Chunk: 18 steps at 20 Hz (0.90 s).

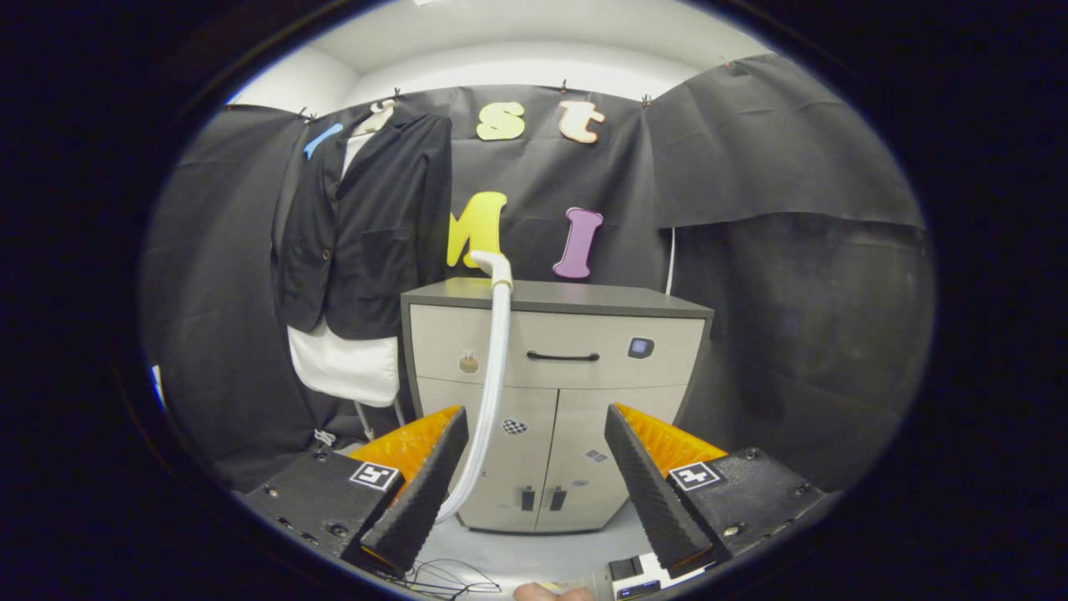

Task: Iron the clothes twice with a garment steamer, once on the left side and once on the right side.

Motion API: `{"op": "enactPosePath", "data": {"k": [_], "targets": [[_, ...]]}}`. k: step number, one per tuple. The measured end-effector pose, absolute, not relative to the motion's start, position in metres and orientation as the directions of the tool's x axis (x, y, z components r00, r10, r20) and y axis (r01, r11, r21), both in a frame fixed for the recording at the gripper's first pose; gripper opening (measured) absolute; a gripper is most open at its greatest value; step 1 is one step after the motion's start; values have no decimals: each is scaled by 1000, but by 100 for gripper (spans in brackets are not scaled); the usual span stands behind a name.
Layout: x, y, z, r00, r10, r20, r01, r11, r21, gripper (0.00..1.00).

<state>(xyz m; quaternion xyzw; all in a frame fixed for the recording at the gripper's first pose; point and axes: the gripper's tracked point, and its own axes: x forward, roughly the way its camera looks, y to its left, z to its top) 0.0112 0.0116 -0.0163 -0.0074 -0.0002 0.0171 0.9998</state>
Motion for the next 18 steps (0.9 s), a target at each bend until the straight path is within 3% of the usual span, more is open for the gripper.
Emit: {"op": "enactPosePath", "data": {"k": [6, 12, 18], "targets": [[26, 5, -9, 999, 37, -30, -36, 999, 17, 100], [56, 21, 50, 999, 39, -6, -38, 996, 77, 100], [90, 51, 103, 996, 70, -56, -62, 988, 144, 100]]}}
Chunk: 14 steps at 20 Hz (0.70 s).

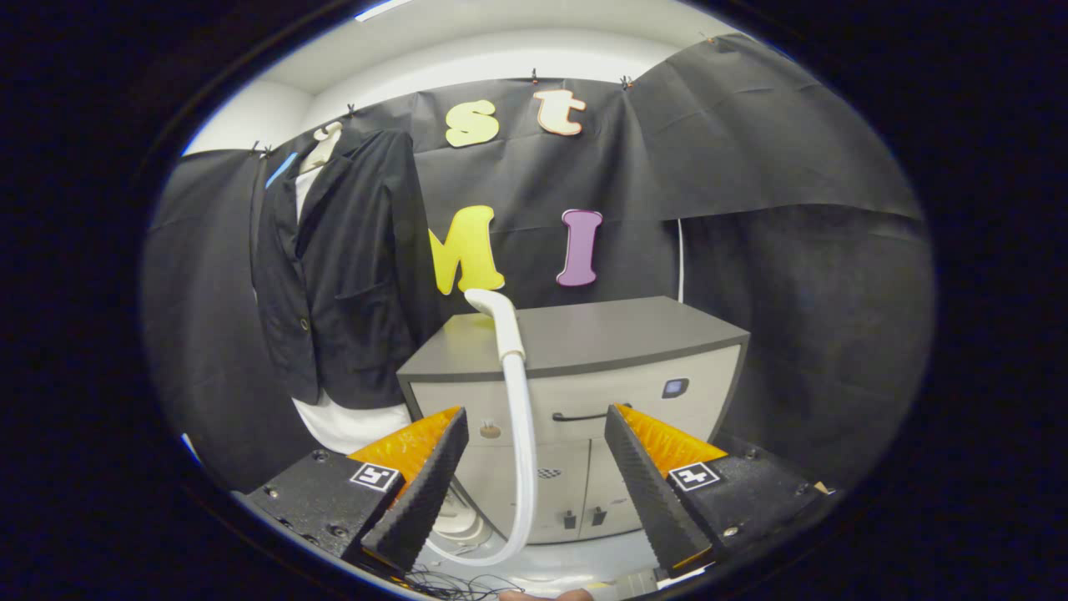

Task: Iron the clothes twice with a garment steamer, once on the left side and once on the right side.

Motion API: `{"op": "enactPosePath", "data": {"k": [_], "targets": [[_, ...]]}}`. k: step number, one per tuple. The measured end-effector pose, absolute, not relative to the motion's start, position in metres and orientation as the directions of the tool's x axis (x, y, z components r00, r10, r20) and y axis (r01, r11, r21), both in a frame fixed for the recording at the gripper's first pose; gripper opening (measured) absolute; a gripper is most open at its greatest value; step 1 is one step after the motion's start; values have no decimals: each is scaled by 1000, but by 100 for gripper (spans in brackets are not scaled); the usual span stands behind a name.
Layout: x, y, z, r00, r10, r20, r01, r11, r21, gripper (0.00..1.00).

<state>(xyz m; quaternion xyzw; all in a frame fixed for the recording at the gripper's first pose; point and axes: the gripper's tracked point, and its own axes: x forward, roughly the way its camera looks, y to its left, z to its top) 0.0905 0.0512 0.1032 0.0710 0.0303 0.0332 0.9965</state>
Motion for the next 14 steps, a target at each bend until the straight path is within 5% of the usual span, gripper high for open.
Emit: {"op": "enactPosePath", "data": {"k": [14], "targets": [[247, 86, 166, 911, 297, -286, -279, 955, 102, 100]]}}
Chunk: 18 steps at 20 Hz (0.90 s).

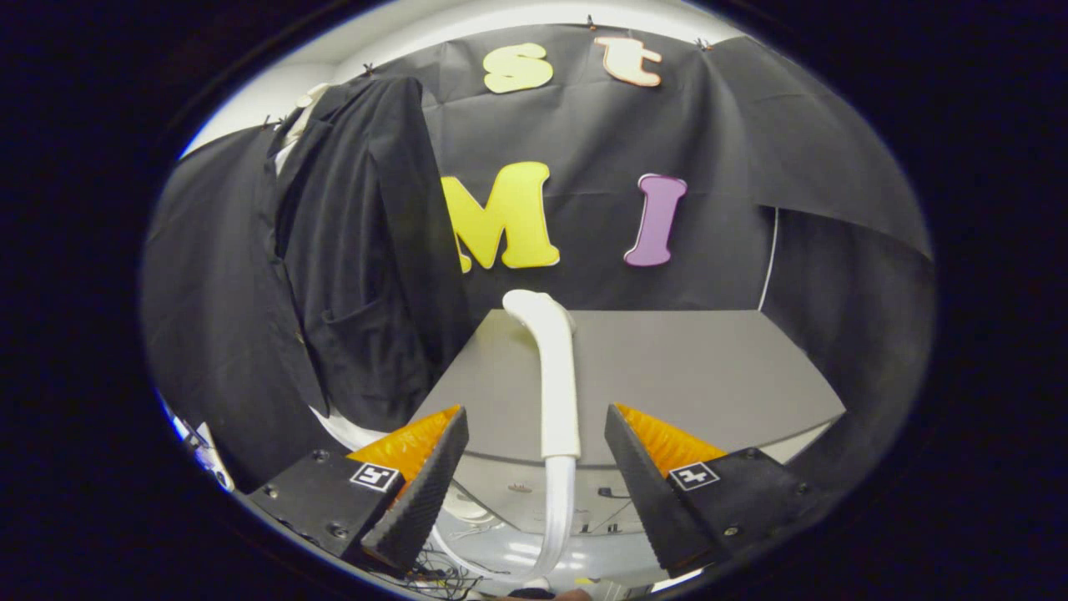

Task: Iron the clothes twice with a garment steamer, once on the left side and once on the right side.

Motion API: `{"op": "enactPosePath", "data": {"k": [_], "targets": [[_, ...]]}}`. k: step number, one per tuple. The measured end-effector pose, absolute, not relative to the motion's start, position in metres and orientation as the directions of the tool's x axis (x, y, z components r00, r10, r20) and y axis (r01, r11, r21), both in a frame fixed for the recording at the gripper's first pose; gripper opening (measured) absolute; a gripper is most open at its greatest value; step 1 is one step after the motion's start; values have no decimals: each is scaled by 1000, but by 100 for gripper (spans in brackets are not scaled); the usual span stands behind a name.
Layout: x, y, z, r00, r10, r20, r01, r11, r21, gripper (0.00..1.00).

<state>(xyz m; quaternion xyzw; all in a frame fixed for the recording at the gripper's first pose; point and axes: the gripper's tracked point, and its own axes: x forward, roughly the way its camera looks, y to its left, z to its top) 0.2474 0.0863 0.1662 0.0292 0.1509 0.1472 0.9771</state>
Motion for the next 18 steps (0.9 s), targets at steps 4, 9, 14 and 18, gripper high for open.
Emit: {"op": "enactPosePath", "data": {"k": [4, 9, 14, 18], "targets": [[291, 88, 161, 843, 348, -410, -323, 937, 132, 100], [331, 79, 132, 761, 322, -563, -298, 945, 137, 100], [341, 76, 122, 718, 276, -639, -270, 957, 110, 97], [346, 75, 109, 701, 170, -693, -251, 968, -17, 84]]}}
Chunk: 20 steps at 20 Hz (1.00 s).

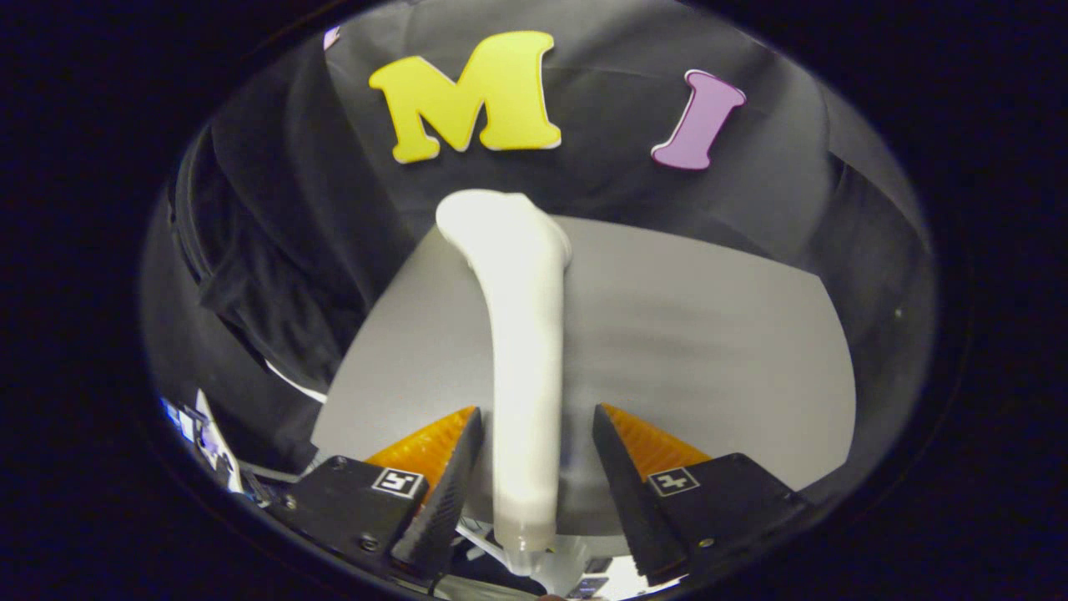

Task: Iron the clothes twice with a garment steamer, once on the left side and once on the right side.

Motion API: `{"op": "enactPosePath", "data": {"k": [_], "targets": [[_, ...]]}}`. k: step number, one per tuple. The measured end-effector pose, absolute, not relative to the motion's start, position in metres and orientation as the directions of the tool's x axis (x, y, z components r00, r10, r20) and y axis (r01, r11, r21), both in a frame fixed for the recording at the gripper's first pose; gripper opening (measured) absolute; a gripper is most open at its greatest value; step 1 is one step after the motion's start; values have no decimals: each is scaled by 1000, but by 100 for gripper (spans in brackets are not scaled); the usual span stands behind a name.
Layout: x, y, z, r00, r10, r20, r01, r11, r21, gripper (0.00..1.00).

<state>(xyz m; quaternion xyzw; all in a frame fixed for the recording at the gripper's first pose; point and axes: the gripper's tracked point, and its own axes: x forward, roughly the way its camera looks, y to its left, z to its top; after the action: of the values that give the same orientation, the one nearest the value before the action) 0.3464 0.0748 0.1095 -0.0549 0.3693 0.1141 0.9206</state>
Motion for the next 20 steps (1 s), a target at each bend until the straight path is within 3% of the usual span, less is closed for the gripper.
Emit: {"op": "enactPosePath", "data": {"k": [9, 14, 20], "targets": [[342, 83, 113, 716, 135, -685, -132, 990, 58, 32], [331, 90, 109, 731, 102, -674, -67, 995, 78, 28], [289, 107, 134, 789, 137, -599, -79, 989, 122, 28]]}}
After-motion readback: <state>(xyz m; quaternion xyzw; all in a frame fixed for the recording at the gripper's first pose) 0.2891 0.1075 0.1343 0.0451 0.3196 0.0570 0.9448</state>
